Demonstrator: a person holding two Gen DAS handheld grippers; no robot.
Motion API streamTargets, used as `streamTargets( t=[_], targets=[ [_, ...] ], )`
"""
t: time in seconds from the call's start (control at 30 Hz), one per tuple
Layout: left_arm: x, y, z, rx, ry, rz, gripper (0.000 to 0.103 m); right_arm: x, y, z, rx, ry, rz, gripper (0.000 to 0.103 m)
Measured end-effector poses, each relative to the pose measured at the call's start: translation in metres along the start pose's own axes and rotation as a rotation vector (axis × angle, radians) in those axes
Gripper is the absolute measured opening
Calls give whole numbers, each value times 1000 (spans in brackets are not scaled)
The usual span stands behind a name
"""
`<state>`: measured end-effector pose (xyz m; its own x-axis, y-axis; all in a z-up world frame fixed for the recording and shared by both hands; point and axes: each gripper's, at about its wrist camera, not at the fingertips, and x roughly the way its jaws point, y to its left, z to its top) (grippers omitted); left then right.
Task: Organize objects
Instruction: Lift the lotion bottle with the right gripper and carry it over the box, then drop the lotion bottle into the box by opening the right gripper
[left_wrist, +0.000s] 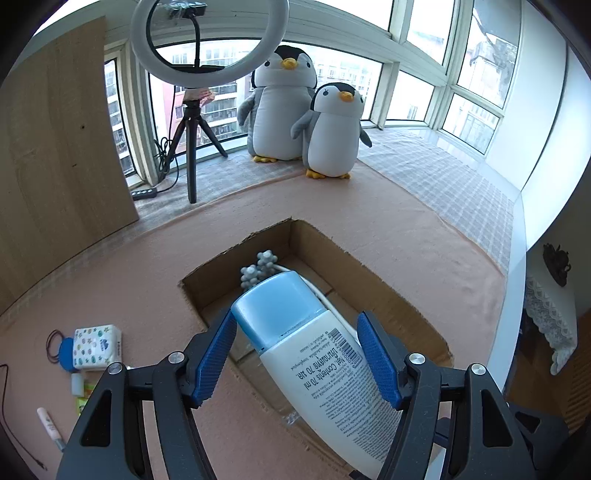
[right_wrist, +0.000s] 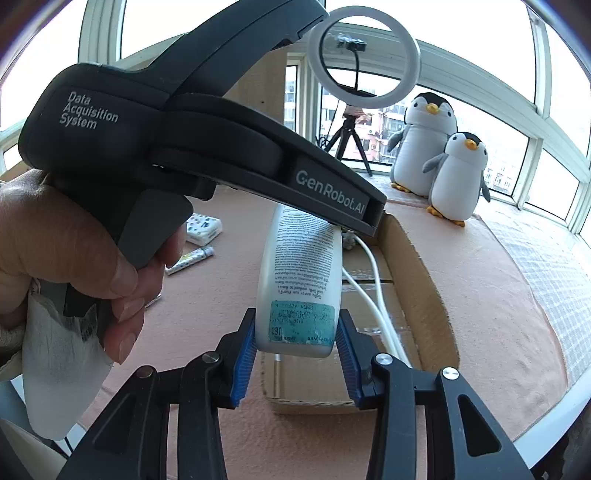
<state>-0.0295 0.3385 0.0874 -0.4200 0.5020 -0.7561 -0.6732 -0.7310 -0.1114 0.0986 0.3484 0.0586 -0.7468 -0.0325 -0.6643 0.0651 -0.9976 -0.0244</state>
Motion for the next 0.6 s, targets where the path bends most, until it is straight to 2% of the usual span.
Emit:
streamTargets(
  t=[0.03,0.07,0.13,0.2,0.3,0.4,0.6],
  targets=[
    [1,-1,2,-6,-4,8,76,2,-4,0,4,0,-20,37],
    [2,0,3,-8,-8,25,84,5,-6,0,11,8,-63,37],
    [0,8,1,-7,-23,66,92,19,-14,0,24,55,-114,43],
    [-3,22,-4,-9,-25,95,92,22,-17,0,39,64,-129,44],
    [-10,50,-15,-38,-10,133,92,20,-15,6,45,44,-114,44],
    [-25,87,-33,-113,0,179,92,18,-2,15,32,14,-83,44],
    [-67,167,-88,-276,4,294,92,31,49,30,-72,22,33,48]
  ],
)
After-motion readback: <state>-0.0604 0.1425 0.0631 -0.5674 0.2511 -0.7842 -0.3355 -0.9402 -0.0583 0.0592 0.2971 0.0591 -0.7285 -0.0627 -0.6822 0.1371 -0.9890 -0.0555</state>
